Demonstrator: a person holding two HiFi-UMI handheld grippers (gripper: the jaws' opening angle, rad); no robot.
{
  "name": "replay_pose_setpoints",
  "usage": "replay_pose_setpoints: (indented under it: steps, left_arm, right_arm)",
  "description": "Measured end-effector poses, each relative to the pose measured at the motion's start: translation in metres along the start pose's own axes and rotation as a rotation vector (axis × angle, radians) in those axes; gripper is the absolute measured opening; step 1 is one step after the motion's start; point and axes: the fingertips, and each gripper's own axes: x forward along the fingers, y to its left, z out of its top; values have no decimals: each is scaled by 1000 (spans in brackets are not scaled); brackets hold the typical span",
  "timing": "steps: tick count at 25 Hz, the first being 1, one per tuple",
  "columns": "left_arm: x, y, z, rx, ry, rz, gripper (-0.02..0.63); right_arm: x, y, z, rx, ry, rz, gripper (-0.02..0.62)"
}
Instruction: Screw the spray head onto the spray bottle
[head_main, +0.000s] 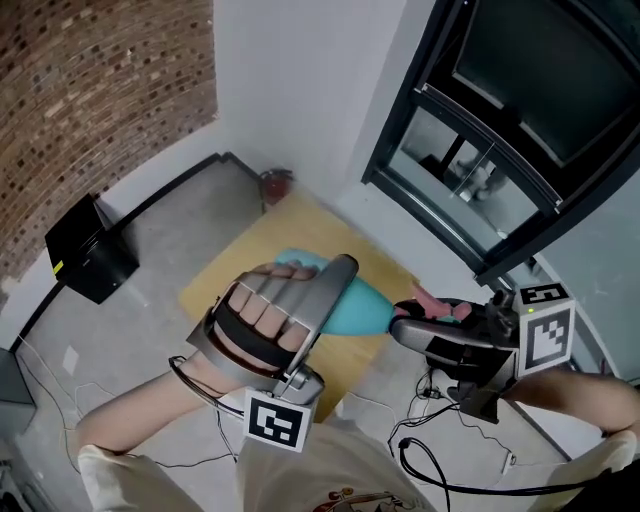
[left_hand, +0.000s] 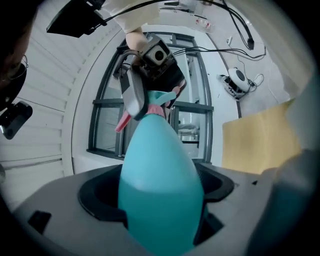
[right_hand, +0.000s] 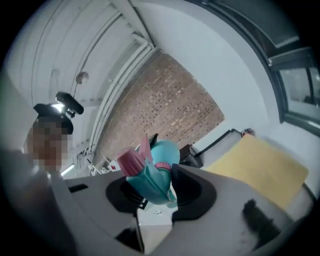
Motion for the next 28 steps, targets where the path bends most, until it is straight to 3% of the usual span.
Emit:
replay_pose_setpoints:
  steps: [3, 7, 13, 20, 25, 28]
  left_arm:
    - [-3, -6, 1, -34, -18, 5, 434]
    - [-4, -12, 1, -128, -34, 10, 434]
    - [-4, -12, -1, -256, -49, 39, 434]
    - [-4, -11, -22, -373, -38, 22, 434]
    - [-1, -17, -41, -497, -30, -59, 434]
    - [0, -21, -50, -546, -39, -124, 434]
  right_arm:
    - [3, -3, -4, 124, 5, 23, 130]
    - [8, 0, 3, 180, 1, 76, 143]
    - [6, 2, 7, 126, 25, 34, 231]
    - [-1, 2, 10, 48, 23, -10, 256]
    - [-15, 14, 11, -216, 26, -69, 256]
    - [-15, 33, 9, -557, 55, -106, 255]
